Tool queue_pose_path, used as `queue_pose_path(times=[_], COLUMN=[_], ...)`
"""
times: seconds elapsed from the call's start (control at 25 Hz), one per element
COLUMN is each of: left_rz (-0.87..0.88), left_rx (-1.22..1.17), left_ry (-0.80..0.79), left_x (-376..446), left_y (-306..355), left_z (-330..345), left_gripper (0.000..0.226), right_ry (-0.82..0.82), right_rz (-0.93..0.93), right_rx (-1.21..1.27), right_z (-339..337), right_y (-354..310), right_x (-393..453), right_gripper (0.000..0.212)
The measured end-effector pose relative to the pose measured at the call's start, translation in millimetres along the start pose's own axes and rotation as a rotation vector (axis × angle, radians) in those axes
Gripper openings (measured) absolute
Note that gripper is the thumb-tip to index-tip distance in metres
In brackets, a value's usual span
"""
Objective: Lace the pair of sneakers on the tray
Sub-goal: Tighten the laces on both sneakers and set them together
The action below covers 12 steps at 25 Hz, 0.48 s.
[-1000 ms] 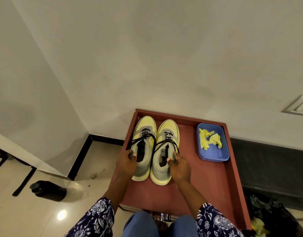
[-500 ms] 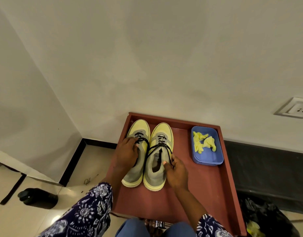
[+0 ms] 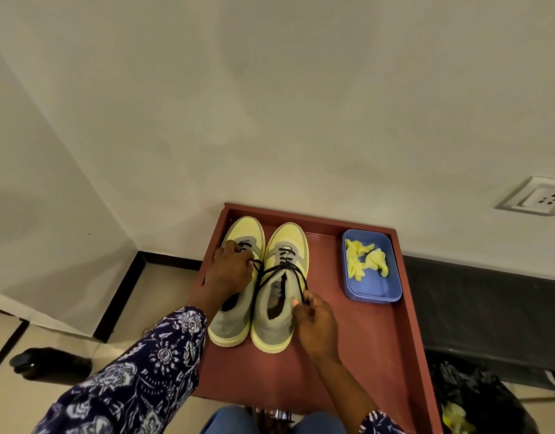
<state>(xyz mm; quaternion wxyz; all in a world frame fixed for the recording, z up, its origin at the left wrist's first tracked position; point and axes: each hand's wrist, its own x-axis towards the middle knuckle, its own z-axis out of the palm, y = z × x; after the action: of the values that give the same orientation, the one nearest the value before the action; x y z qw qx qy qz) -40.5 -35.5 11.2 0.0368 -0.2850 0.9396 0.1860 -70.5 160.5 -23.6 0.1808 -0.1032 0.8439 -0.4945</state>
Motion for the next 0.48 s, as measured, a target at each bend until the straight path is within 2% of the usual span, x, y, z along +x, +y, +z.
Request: queue_pose_path(times=[0.16, 0.28, 0.36, 0.48], left_rz=[0.018, 0.042, 0.067, 0.176], left_rx=[0.147, 0.2, 0.181, 0.108], left_ry=[-0.103, -0.112, -0.076, 0.099], left_x=[-10.3, -16.0, -20.2, -31.8], left_y=[6.8, 11.4, 10.3, 0.0], left_z=[0.9, 6.3, 6.9, 7.0], left_gripper=[0.035, 0.035, 0.037, 0.045], right_ry=[-0.003, 0.003, 0.011, 0.005], right_rz=[-0.005, 0.0, 0.01, 0.036], right_rx=[0.004, 0.009, 0.014, 0.035], right_z=[2.0, 6.1, 8.3, 7.2], right_y=[2.5, 1.9, 4.7, 1.3], right_x=[1.2, 1.3, 3.5, 7.3], right_gripper=[0.035, 0.054, 0.061, 0.041])
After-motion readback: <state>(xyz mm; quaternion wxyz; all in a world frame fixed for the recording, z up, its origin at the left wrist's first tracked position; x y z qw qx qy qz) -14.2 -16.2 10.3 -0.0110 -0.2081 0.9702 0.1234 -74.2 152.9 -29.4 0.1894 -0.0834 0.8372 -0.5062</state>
